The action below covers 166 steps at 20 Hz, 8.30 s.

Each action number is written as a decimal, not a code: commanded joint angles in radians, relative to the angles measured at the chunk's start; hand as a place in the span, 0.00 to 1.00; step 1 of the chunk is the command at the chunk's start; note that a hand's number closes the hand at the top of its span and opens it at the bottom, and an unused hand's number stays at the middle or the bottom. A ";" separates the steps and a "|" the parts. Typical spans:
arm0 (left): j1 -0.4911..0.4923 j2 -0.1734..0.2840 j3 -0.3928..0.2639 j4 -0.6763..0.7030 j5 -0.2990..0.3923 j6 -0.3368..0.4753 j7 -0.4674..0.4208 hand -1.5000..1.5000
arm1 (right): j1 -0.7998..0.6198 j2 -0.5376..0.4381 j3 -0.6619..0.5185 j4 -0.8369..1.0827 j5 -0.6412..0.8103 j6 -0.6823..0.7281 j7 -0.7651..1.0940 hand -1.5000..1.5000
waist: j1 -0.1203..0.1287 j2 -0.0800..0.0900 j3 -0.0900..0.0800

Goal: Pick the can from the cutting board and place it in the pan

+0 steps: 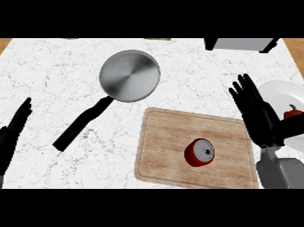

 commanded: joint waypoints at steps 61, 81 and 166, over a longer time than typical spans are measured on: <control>-0.158 -0.093 0.091 0.140 0.008 0.029 0.330 0.50 | -0.085 0.191 0.469 -0.413 1.335 0.445 1.355 0.00 | -0.035 0.003 0.034; -0.127 -0.094 0.154 0.104 -0.010 -0.023 0.354 0.50 | -0.025 0.192 0.462 -0.284 1.333 0.349 1.255 0.00 | -0.037 0.002 0.036; -0.318 -0.264 0.143 0.126 -0.197 -0.130 0.368 0.50 | -0.958 0.193 0.122 1.109 0.733 -0.528 0.084 0.00 | 0.177 0.069 0.039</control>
